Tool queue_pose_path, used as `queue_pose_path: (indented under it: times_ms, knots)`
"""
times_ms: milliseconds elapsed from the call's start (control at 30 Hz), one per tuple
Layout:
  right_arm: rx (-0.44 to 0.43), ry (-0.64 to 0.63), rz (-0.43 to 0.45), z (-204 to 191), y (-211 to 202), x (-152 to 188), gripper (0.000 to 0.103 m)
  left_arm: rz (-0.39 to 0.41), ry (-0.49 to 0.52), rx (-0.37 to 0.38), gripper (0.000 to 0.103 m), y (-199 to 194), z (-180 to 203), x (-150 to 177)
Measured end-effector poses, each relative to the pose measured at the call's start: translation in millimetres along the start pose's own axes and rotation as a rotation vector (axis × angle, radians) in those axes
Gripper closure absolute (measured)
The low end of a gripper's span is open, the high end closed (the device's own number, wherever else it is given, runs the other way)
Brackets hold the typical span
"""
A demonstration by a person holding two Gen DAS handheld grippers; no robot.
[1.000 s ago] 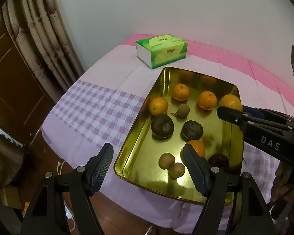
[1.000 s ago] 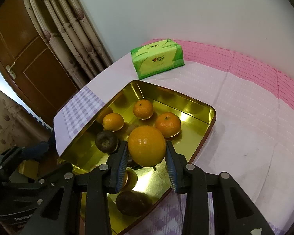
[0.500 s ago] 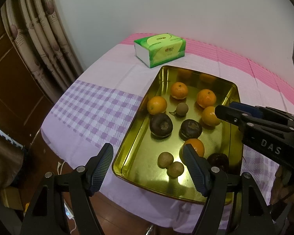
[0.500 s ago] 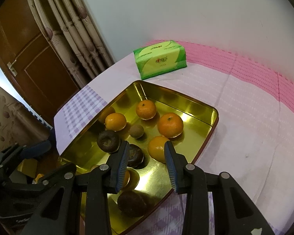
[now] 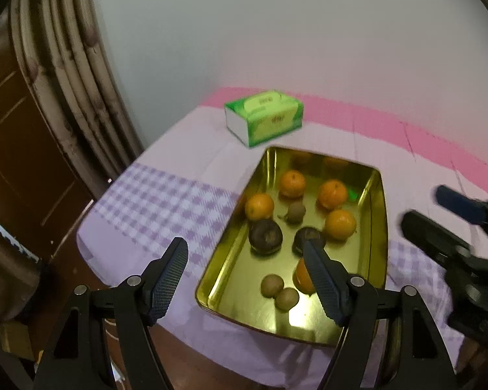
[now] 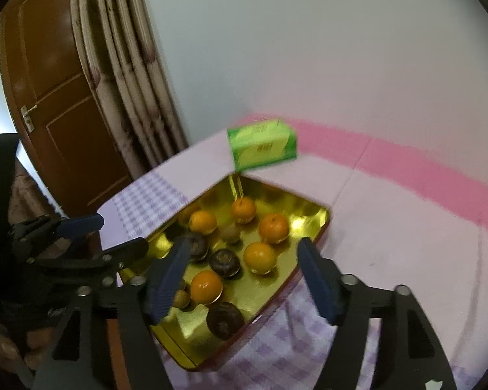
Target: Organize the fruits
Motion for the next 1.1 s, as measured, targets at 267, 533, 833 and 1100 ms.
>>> queue_pose_path:
  times_ms: [267, 533, 833, 1100]
  knots:
    - [0.095, -0.057, 0.179, -6.9, -67.3, -16.1, 0.014, 0.092, -0.011, 0.029, 0.016, -34.8, 0.8, -14.1]
    - [0.151, -0.099, 0.245, -13.6, -98.8, -18.0, 0.007, 0.222, -0.01, 0.059, 0.004, -72.1, 0.8, -24.4]
    - [0.157, -0.105, 0.243, -16.0, -106.0, -14.7, 0.005, 0.213, -0.014, 0.08, 0.002, -77.2, 2.1, -24.5]
    - [0.144, -0.11, 0.222, -19.6, -102.5, -9.6, 0.003, 0.197, 0.013, 0.091, 0.001, -68.8, 11.3, -20.5]
Point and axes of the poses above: each gripper's, at about its wrist camera, not at the fingertips, and y roughly the way its jaws point, z to its right, x to its underside, the point moved 5 cm from there along y, roughly the way its jaws point, and after that the axes turned 3 degrees about z, right-handed, at the moved point
